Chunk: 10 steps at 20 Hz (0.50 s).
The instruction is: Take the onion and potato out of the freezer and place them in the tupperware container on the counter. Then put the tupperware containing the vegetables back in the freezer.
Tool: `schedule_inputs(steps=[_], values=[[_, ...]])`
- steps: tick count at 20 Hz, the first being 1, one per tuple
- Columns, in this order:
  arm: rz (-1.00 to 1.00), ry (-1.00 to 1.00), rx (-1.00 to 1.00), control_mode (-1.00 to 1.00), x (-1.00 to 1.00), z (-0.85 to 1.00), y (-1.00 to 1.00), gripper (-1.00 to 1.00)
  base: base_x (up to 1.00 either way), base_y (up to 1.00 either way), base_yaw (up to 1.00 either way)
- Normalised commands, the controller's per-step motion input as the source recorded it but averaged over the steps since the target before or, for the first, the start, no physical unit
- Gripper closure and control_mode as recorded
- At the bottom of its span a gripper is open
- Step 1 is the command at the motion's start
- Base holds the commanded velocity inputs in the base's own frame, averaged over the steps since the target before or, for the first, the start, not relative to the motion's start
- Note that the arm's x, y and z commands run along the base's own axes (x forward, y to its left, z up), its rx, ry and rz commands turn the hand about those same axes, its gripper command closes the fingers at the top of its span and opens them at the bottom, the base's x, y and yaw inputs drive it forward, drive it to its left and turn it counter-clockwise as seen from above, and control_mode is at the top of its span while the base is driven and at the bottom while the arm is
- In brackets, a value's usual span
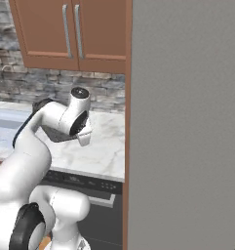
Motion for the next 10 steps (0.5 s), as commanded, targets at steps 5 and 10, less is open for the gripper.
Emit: schedule_inputs(steps=[5,10], values=[[0.0,0.16,0.0,-1.0,-1.0,1.0,0.0,1.0,0.0,0.0,0.0],[0.0,0.03,-0.07,-1.0,-1.0,0.89,0.0,1.0,0.0,0.0,0.0]])
